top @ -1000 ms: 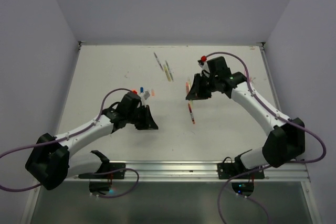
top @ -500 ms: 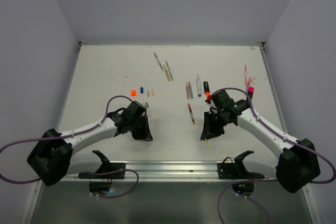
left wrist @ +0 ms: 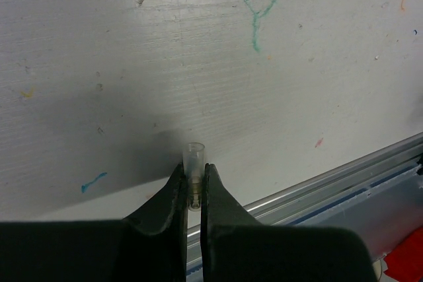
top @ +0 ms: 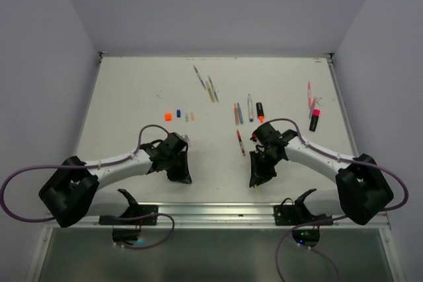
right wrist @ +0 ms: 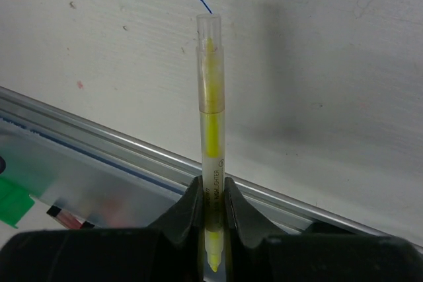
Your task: Open the pen caps
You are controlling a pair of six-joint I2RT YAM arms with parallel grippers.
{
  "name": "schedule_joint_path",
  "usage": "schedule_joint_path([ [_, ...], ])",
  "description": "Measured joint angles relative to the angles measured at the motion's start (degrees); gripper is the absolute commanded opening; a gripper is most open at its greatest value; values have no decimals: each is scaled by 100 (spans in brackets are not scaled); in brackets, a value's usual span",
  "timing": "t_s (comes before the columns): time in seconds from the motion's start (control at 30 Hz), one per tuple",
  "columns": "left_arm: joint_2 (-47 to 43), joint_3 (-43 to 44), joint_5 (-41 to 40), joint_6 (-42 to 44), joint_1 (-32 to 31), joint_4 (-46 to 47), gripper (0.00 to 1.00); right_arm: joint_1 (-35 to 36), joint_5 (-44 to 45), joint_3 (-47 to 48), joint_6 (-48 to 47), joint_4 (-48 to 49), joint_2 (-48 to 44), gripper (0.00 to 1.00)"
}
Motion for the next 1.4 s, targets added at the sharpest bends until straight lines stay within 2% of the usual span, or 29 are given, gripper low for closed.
schedule_joint_path([
  [0.13, 153, 74, 81, -2, 0, 57, 2, 50, 57, 2, 55, 289, 396, 6],
  [0.27, 275, 136, 170, -2, 0, 103, 5, 127, 94, 2, 105, 511, 748, 17],
  [0.4, 295, 136, 192, -2, 0, 131, 11, 214, 94, 4, 136, 686, 844, 23],
  [0.5, 315, 131, 195, -2, 0, 149, 19, 249, 96, 4, 151, 761, 938, 28],
  [1.27, 293, 55, 393, -256, 0, 363, 39, 291, 15, 201, 186, 868, 1244, 33],
  [1.4, 232, 55, 385, -254, 0, 328, 45, 291, 166, 280, 144, 835, 1235, 38],
])
